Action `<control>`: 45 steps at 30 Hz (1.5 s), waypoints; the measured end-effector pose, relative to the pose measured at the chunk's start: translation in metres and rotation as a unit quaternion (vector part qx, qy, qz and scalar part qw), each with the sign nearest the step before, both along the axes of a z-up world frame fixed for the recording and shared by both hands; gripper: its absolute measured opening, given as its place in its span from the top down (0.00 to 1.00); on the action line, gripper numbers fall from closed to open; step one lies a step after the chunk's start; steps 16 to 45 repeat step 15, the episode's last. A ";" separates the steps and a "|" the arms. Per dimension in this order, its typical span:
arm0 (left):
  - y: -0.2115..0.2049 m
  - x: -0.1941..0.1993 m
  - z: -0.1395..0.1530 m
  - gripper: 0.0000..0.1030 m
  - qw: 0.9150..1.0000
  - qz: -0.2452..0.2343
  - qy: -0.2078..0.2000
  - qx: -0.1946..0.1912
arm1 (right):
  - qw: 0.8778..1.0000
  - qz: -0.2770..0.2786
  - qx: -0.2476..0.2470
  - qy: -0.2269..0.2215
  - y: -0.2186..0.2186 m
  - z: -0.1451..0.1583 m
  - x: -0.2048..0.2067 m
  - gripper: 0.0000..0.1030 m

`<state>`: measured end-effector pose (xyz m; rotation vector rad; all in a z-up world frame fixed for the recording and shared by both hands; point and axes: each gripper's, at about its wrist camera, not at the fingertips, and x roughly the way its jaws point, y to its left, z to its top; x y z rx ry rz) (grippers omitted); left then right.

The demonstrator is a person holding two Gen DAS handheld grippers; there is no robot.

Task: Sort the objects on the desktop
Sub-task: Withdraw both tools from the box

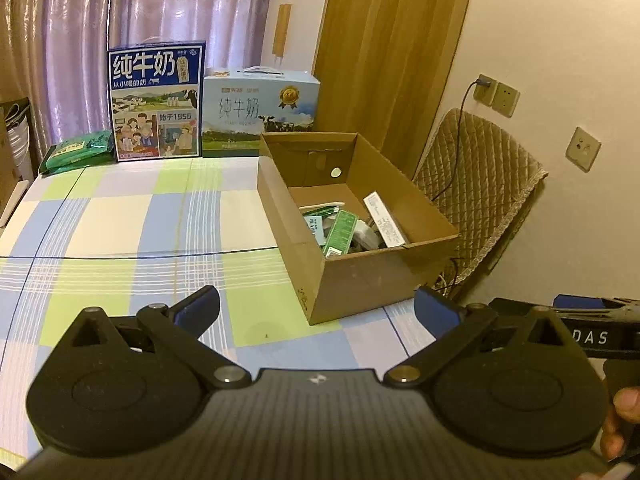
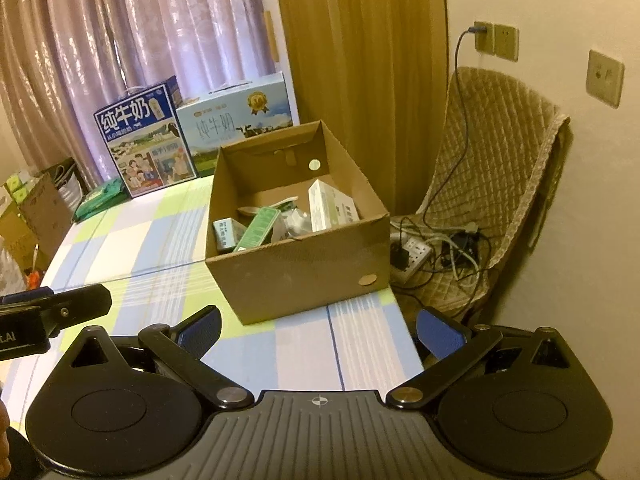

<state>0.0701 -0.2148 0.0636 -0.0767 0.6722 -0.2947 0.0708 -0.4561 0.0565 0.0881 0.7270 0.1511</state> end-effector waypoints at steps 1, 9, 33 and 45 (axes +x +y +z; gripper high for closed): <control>0.000 -0.003 0.001 0.01 1.000 -0.002 -0.001 -0.002 | 1.000 0.002 -0.004 -0.004 0.002 0.002 -0.003 0.02; -0.005 -0.011 0.008 0.01 1.000 -0.006 -0.010 0.000 | 1.000 0.013 -0.016 -0.020 0.011 0.010 -0.013 0.02; -0.002 -0.015 0.009 0.01 1.000 -0.008 -0.024 -0.003 | 1.000 0.012 -0.023 -0.017 0.013 0.007 -0.016 0.02; -0.002 -0.015 0.009 0.01 1.000 -0.008 -0.024 -0.003 | 1.000 0.012 -0.023 -0.017 0.013 0.007 -0.016 0.02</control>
